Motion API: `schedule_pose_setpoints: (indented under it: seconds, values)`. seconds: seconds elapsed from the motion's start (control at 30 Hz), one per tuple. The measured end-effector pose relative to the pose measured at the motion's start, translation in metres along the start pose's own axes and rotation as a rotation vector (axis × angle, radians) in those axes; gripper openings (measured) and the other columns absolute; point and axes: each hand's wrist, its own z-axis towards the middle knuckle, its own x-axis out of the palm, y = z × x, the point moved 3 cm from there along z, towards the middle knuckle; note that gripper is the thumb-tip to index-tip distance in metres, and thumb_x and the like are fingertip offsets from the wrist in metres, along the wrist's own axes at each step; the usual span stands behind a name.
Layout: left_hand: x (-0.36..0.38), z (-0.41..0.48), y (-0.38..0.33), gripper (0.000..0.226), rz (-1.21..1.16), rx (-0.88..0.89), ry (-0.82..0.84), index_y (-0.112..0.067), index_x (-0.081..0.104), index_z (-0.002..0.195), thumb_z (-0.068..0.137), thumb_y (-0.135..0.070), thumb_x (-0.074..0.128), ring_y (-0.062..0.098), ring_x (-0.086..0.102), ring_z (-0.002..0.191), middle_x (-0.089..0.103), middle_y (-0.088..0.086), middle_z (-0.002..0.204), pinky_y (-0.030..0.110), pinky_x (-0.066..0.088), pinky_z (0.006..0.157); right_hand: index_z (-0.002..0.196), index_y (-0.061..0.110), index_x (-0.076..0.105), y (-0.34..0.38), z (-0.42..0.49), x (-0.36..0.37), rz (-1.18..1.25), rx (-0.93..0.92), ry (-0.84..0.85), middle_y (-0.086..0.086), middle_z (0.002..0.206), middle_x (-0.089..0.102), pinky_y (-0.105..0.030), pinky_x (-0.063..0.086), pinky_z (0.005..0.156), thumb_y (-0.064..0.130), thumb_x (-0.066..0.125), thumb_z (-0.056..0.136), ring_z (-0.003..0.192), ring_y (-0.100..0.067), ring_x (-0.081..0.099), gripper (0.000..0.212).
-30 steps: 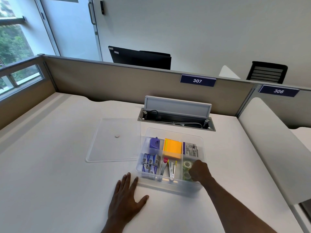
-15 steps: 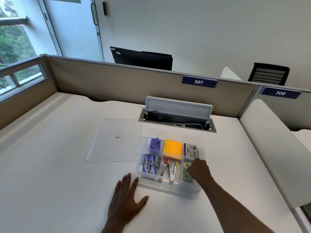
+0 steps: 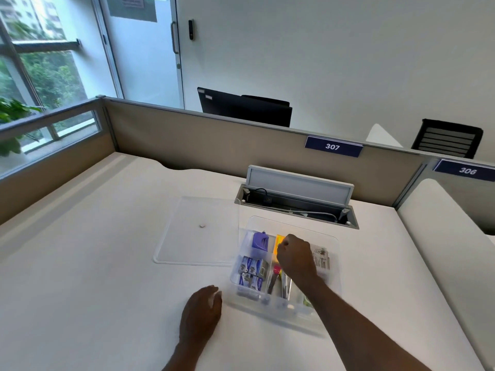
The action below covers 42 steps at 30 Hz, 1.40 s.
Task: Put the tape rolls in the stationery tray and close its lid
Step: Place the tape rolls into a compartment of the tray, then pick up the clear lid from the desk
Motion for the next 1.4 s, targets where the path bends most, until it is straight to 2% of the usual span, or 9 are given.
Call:
schedule_pose_setpoints:
  seconds: [0.1,0.23,0.3,0.47,0.8,1.0,1.13,1.23,1.4]
  values:
    - [-0.030,0.026,0.002,0.016,-0.161,-0.154,-0.198,-0.011,0.072,0.099,0.087,-0.016,0.062,0.025,0.068,0.097,0.073,0.009,0.105,0.036,0.051,0.090,0.084,0.001,0.062,0.026,0.007,0.017,0.067,0.005,0.062,-0.018,0.085,0.069,-0.027,0.036,0.060,0.012,0.049,0.088,0.074,-0.028,0.058,0.017]
    - [-0.061,0.071,0.012,0.016,-0.164,-0.189,-0.245,-0.009,0.071,0.100,0.087,-0.014,0.062,0.026,0.066,0.099,0.072,0.010,0.106,0.036,0.050,0.089,0.077,0.004,0.059,0.062,0.024,0.046,0.134,0.024,0.110,-0.018,0.084,0.067,-0.029,0.037,0.065,0.013,0.051,0.085,0.078,-0.027,0.057,0.014]
    - [-0.072,0.093,0.021,0.019,-0.143,-0.197,-0.228,-0.011,0.069,0.104,0.088,-0.016,0.061,0.027,0.063,0.102,0.070,0.008,0.110,0.037,0.049,0.091,0.079,0.008,0.057,0.079,0.034,0.063,0.146,0.043,0.135,-0.017,0.086,0.065,-0.029,0.037,0.070,0.016,0.053,0.085,0.083,-0.026,0.056,0.011]
    - [-0.084,0.140,0.046,0.027,-0.085,-0.240,-0.180,-0.011,0.064,0.113,0.088,-0.019,0.060,0.029,0.055,0.114,0.064,0.010,0.120,0.038,0.044,0.096,0.117,0.001,0.056,0.112,0.055,0.111,0.137,0.125,0.261,-0.016,0.122,0.063,-0.028,0.042,0.093,0.023,0.054,0.089,0.117,-0.029,0.055,0.036]
    - [-0.078,0.194,0.075,0.058,-0.003,-0.444,0.013,-0.003,0.041,0.133,0.085,-0.029,0.059,0.036,0.042,0.126,0.049,0.020,0.135,0.044,0.038,0.103,0.126,0.002,0.036,0.112,0.068,0.176,-0.088,0.444,0.467,-0.026,0.133,0.043,-0.039,0.035,0.106,0.024,0.050,0.084,0.124,-0.039,0.041,0.050]
    - [-0.072,0.213,0.075,0.055,0.050,-0.476,0.041,-0.003,0.044,0.129,0.085,-0.034,0.057,0.036,0.046,0.120,0.055,0.018,0.127,0.041,0.040,0.097,0.120,0.008,0.041,0.114,0.073,0.189,-0.100,0.525,0.362,-0.021,0.127,0.047,-0.041,0.042,0.101,0.022,0.050,0.081,0.118,-0.037,0.047,0.042]
    - [-0.076,0.225,0.091,0.047,-0.249,-0.662,0.078,0.003,0.059,0.106,0.077,-0.032,0.071,0.039,0.061,0.100,0.065,0.025,0.106,0.042,0.049,0.086,0.118,0.005,0.045,0.111,0.081,0.179,0.059,0.630,0.296,-0.020,0.124,0.052,-0.039,0.043,0.099,0.020,0.051,0.081,0.116,-0.036,0.051,0.040]
    - [-0.090,0.233,0.097,0.021,-0.740,-0.741,0.168,-0.011,0.061,0.066,0.068,-0.016,0.081,0.019,0.049,0.044,0.053,0.007,0.052,0.031,0.045,0.059,0.117,0.004,0.046,0.112,0.086,0.173,0.174,0.628,0.301,-0.019,0.123,0.053,-0.039,0.044,0.098,0.018,0.050,0.081,0.114,-0.037,0.052,0.038]
    - [-0.145,0.275,0.061,0.015,-0.799,-0.613,0.195,-0.014,0.067,0.062,0.074,-0.011,0.075,0.015,0.043,0.054,0.053,0.002,0.058,0.028,0.047,0.059,0.108,0.001,0.051,0.128,0.101,0.164,0.430,0.509,0.299,-0.015,0.110,0.058,-0.031,0.043,0.080,0.030,0.052,0.088,0.100,-0.031,0.056,0.035]
